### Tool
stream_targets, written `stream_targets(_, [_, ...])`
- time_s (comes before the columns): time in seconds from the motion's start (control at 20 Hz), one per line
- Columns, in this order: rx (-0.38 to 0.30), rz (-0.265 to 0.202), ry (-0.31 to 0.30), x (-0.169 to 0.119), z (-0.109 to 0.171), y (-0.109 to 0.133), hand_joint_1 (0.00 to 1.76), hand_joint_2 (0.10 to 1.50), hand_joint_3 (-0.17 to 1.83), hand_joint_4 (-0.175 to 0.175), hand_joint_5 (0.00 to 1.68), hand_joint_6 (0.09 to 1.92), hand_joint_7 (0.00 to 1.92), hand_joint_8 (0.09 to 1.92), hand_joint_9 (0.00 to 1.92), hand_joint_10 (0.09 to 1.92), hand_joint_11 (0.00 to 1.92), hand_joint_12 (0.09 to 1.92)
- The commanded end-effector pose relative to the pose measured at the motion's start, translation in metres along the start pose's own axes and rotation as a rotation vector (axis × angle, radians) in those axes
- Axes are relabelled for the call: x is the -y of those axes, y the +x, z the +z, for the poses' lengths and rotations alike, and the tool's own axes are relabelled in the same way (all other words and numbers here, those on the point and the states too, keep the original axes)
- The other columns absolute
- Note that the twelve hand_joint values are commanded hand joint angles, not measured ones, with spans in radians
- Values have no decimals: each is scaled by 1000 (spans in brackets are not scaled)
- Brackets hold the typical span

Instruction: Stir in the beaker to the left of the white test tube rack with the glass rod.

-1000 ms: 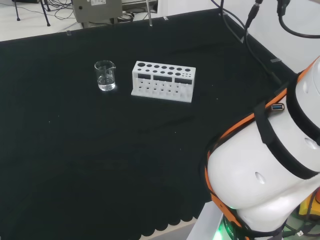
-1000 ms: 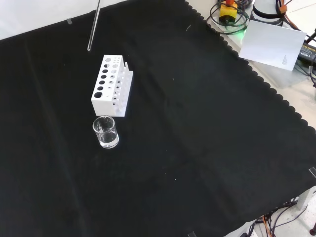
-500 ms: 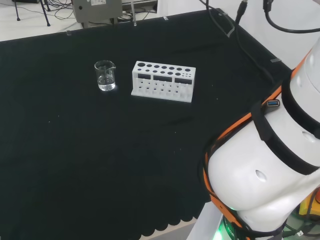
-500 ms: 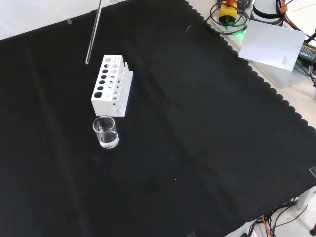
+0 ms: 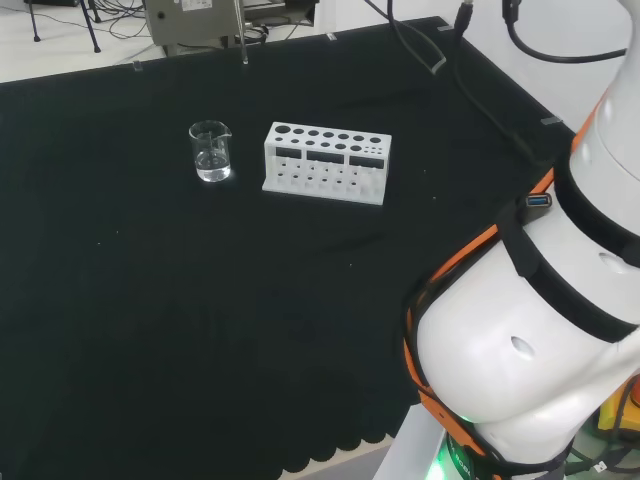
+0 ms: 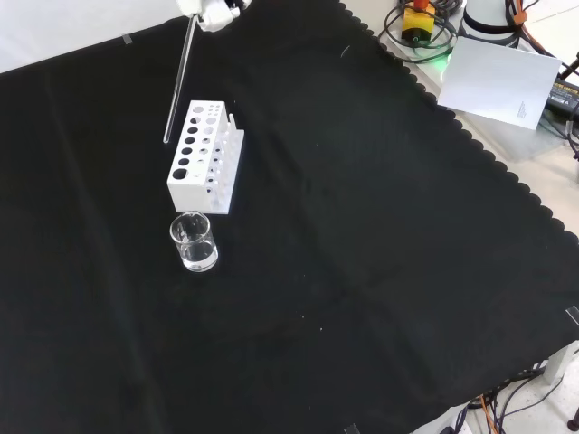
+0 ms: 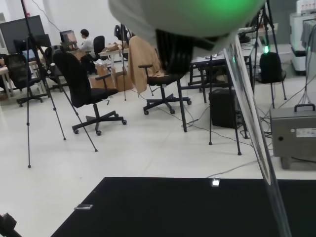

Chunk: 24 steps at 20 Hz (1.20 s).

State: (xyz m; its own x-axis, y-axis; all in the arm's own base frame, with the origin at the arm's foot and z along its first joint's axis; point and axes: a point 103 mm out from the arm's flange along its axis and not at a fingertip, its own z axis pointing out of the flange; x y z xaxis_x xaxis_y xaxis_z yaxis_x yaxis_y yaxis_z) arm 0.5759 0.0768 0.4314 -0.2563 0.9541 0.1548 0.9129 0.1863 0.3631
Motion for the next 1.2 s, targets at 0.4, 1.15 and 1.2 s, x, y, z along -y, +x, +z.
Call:
stream_targets(0.4, [-36, -86, 18, -14, 29, 36, 1326, 589, 813, -175, 1233, 550, 1289, 981, 1628, 746, 1656, 735])
stream_targets(1.15, [-41, -102, 50, -23, 55, 29, 1326, 590, 812, -175, 1233, 547, 1289, 979, 1629, 745, 1657, 739])
stream_targets(1.2, [-41, -100, 51, -23, 57, 27, 1326, 590, 811, -175, 1233, 547, 1289, 979, 1629, 745, 1657, 739])
